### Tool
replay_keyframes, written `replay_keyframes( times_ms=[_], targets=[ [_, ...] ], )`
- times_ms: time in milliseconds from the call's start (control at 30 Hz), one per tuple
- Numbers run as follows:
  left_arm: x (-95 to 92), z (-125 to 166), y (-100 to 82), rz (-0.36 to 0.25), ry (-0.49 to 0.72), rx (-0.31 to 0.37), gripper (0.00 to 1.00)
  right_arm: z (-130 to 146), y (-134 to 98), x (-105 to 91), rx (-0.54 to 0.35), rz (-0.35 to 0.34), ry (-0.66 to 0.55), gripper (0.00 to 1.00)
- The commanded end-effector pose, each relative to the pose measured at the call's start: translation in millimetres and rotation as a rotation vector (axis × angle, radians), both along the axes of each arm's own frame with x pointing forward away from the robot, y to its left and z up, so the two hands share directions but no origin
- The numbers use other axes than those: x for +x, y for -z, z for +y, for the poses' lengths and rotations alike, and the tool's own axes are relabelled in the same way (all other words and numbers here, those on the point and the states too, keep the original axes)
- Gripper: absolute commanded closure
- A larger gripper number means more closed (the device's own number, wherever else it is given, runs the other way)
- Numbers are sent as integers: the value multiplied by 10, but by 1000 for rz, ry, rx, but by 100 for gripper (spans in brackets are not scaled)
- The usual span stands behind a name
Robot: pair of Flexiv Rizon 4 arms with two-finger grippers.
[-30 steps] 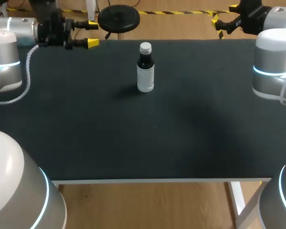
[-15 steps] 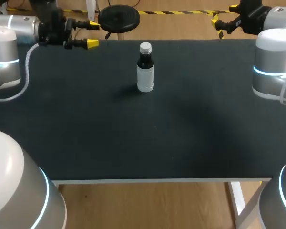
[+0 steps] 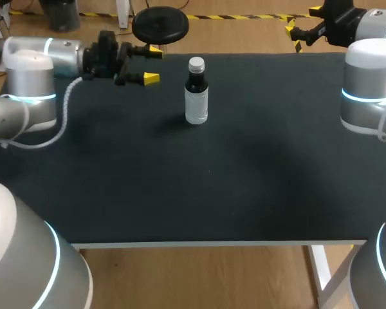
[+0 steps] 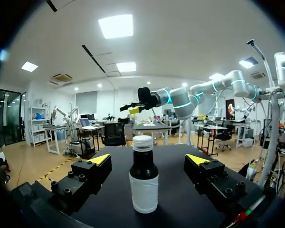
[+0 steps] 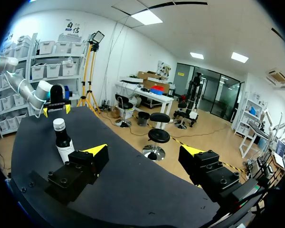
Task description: Unscrew the bottle cap
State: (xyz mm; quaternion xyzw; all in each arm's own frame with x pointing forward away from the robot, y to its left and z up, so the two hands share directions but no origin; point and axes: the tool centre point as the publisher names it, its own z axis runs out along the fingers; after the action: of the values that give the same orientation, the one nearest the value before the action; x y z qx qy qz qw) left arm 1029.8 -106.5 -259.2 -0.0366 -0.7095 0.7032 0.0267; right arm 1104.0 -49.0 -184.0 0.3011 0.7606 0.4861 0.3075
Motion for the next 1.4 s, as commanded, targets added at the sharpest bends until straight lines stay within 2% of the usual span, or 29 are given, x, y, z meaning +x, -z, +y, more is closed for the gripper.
replay_keyframes(
  times_ms=[33,400,867,1400],
  targets=[
    [120,-161,135,8,52,-35,0,-8,2,-2,1,0,-2,0],
    [120,-508,269,35,121,-51,0,-8,2,-2,1,0,-2,0],
    [94,-752,365,51,187,-71,0,-8,2,-2,1,0,-2,0],
    [72,-990,312,44,256,-54,0,-8,2,-2,1,0,-2,0]
  ],
)
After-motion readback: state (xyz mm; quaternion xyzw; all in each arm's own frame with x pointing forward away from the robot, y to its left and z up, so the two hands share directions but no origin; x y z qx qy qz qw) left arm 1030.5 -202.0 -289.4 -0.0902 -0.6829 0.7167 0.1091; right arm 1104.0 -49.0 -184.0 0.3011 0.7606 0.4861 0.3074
